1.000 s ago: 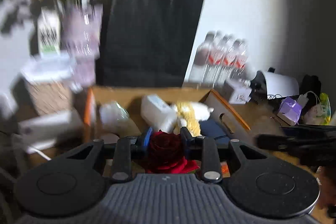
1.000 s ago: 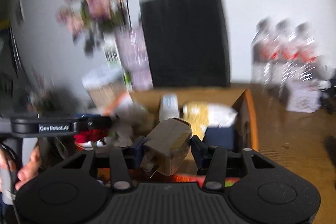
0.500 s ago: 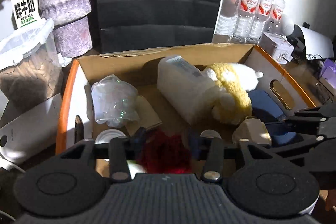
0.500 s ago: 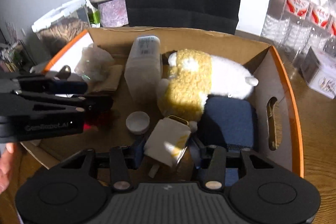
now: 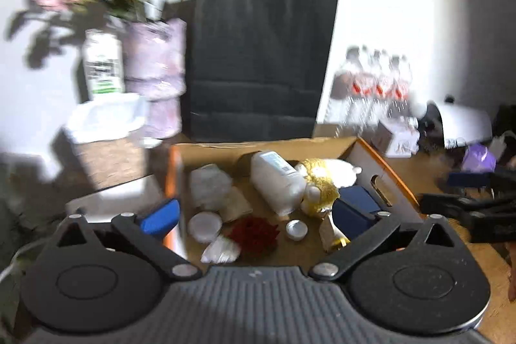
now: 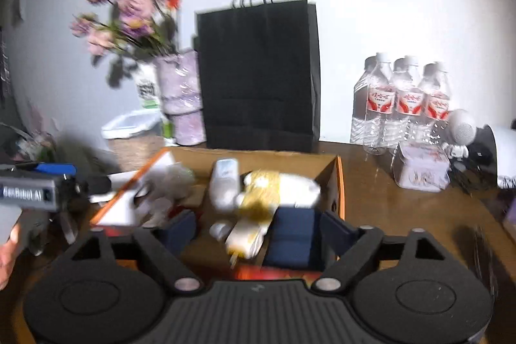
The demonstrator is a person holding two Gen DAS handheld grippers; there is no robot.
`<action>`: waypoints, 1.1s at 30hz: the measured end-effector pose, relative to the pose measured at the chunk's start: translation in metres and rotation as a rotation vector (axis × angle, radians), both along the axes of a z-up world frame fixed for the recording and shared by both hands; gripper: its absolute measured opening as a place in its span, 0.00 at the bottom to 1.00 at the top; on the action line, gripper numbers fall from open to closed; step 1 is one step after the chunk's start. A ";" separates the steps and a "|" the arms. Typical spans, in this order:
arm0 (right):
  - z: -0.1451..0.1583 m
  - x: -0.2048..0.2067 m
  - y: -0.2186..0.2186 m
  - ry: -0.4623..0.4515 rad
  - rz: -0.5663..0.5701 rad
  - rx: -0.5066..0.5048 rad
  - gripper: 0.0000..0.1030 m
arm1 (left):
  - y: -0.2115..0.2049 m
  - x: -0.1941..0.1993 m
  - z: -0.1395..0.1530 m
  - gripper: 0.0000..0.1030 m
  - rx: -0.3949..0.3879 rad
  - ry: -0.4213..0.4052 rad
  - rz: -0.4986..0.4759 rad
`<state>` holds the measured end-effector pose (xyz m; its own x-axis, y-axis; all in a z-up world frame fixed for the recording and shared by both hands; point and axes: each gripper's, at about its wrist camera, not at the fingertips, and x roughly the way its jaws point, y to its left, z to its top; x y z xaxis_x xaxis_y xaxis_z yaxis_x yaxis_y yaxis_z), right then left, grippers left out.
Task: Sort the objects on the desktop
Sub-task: 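Withdraw both tools from the box back over the table, then grasp the purple cloth bag with the left tool while the right tool grasps a white round lid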
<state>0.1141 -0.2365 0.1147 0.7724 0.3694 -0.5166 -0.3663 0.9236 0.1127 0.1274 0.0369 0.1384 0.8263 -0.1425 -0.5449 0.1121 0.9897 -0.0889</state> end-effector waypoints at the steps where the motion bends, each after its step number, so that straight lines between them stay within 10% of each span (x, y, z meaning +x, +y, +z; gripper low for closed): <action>1: -0.007 -0.013 -0.005 -0.001 0.016 0.008 0.86 | 0.002 -0.020 -0.002 1.00 -0.020 -0.029 0.005; 13: -0.098 -0.127 0.026 0.018 0.023 -0.078 0.86 | -0.013 -0.154 -0.106 1.00 0.004 -0.025 0.040; 33: -0.118 -0.138 0.012 0.061 -0.013 0.027 0.86 | -0.007 -0.159 -0.131 1.00 -0.008 0.056 0.057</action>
<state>-0.0242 -0.2245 -0.0029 0.7446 0.3743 -0.5527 -0.3463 0.9245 0.1596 -0.0311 0.0297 0.0071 0.8013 -0.1002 -0.5898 0.0497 0.9936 -0.1013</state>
